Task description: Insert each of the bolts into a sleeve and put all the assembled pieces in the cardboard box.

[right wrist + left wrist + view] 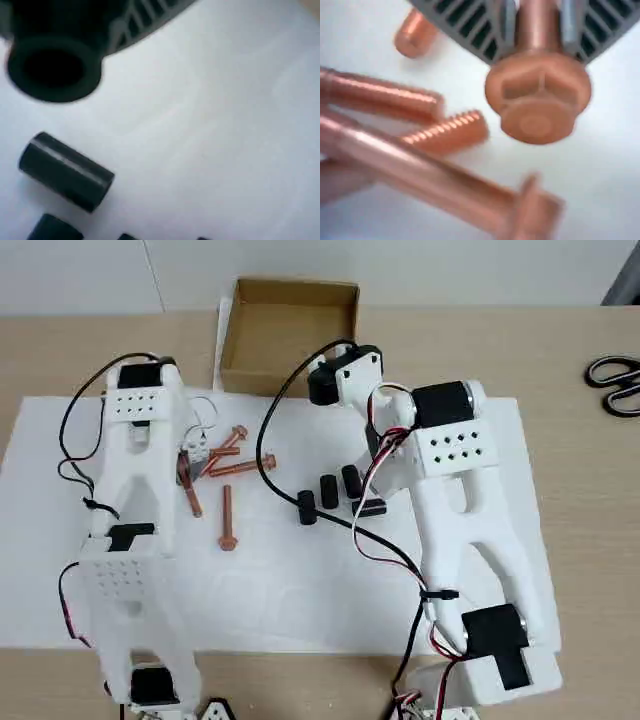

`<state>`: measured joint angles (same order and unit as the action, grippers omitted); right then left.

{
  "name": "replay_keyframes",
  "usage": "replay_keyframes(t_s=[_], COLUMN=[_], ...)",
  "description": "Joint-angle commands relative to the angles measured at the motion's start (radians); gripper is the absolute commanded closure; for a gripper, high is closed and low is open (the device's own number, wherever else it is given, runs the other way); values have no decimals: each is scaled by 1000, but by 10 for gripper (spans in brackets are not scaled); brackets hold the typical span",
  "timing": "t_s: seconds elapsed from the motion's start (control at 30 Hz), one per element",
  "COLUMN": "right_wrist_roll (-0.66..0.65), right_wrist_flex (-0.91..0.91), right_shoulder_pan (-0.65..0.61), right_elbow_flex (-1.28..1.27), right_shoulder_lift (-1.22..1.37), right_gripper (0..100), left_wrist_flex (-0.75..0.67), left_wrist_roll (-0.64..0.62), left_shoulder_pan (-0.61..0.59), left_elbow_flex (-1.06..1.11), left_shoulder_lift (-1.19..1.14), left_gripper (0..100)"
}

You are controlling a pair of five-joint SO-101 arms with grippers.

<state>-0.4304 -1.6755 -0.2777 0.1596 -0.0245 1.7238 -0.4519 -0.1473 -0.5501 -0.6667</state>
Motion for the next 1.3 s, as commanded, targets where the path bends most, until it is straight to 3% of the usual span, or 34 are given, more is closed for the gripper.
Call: replay_keyframes(t_s=[0.0,0.37,0.63,0.87,1.07,1.27], right_wrist_roll=[12,12,12,11,28,356], right_wrist_flex=[2,-5,-1,13,213,595], right_shoulder_pan=[8,2,2,7,2,1], right_elbow_flex=[12,14,-11,-287,-646,-1057], right_shoulder_lift=[-62,-139,-535,-944,-1208,-1365], right_gripper=[995,995,995,995,995,995], left_wrist_flex=[31,29,28,-83,-305,-529], left_wrist_roll=[66,239,239,229,98,14], left_shoulder_pan=[8,28,212,288,292,301], left_elbow_flex=[-30,1,243,395,581,776], left_shoulder_lift=[91,641,994,1211,1323,1353], left_gripper=[994,994,994,994,994,994])
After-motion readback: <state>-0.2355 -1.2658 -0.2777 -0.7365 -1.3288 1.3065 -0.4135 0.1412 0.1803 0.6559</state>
